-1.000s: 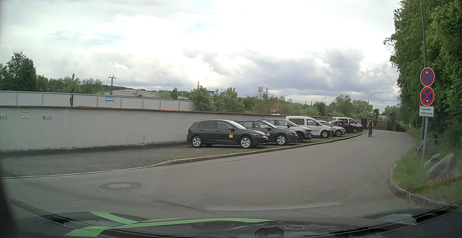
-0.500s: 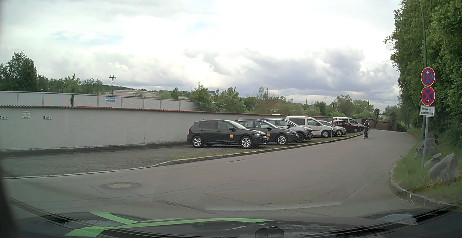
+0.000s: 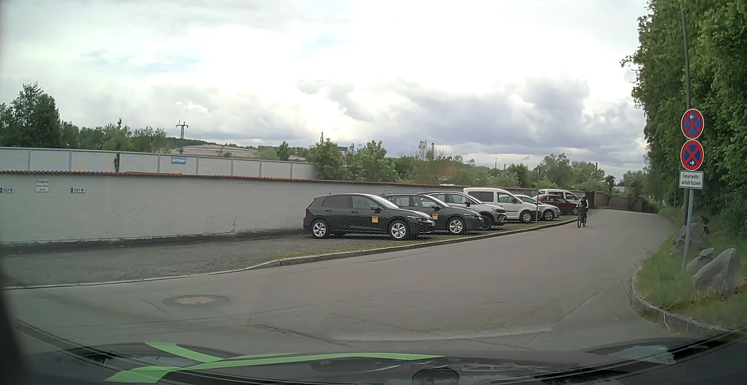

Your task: Follow the waypoints while adhering to traffic rules and regulations

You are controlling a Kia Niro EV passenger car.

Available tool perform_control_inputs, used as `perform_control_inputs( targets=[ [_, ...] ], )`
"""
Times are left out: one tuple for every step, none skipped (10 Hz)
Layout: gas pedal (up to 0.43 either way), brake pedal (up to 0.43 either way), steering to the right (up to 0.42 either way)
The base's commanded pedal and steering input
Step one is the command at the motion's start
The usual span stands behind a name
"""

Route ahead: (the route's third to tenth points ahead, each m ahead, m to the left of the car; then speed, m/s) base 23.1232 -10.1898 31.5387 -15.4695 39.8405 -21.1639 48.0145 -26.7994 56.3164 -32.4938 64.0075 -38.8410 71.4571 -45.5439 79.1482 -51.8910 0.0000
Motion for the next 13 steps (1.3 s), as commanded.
perform_control_inputs(
  targets=[
    [0.000, 0.171, -0.022],
    [0.000, 0.171, -0.018],
    [0.000, 0.171, -0.012],
    [0.000, 0.171, -0.006],
    [0.000, 0.171, -0.006],
    [0.000, 0.171, -0.008],
    [0.000, 0.165, -0.007],
    [0.000, 0.165, -0.007],
    [0.000, 0.165, -0.007],
    [0.000, 0.165, -0.007],
    [0.000, 0.165, -0.008],
    [0.000, 0.159, -0.007],
    [0.000, 0.159, -0.007]
  ],
)
